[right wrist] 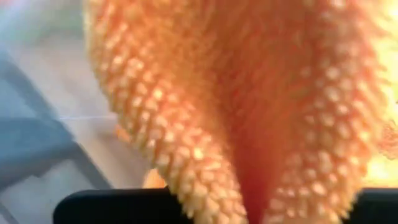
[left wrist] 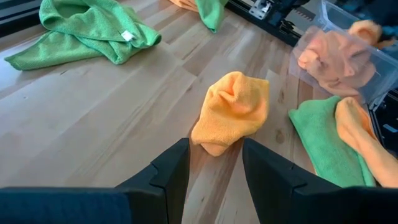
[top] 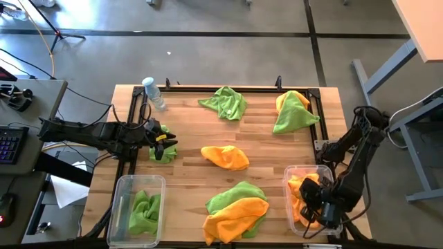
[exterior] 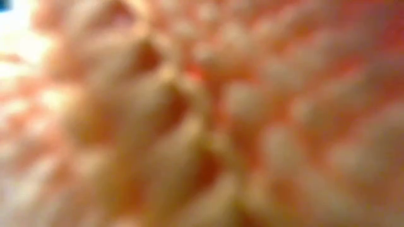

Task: Sort microfiber towel by color & place in baskets
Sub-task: Put the yellow towel into the right transparent bin

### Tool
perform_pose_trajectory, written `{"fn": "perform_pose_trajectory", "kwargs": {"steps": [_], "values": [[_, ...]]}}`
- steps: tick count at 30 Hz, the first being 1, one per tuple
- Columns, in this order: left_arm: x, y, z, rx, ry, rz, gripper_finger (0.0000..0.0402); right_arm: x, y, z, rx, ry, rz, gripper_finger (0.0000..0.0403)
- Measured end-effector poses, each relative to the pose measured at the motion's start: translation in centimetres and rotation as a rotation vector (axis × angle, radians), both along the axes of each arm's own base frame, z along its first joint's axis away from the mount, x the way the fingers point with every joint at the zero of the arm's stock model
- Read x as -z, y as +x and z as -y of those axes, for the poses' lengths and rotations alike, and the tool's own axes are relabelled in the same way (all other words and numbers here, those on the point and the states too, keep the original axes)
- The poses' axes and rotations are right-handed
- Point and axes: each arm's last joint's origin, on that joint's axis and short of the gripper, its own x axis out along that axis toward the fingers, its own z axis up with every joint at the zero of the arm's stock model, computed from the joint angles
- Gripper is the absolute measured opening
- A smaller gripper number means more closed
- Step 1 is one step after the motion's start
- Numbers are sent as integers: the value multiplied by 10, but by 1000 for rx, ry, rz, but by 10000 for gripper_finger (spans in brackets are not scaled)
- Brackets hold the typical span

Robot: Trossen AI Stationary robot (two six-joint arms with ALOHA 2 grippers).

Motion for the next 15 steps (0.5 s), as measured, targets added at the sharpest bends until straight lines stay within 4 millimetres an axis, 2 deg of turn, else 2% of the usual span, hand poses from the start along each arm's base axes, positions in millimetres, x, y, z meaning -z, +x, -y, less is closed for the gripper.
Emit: {"fn": "perform_pose_trajectory", "kwargs": {"steps": [5,9,15], "values": [[0,0,0,-2,-2,1,135,29,-4,8,-23,18,5,0],[0,0,0,-2,-2,1,135,52,-7,10,-133,70,-17,0],[0,0,0,-2,-2,1,136,67,-12,18,-198,52,-47,8]]}}
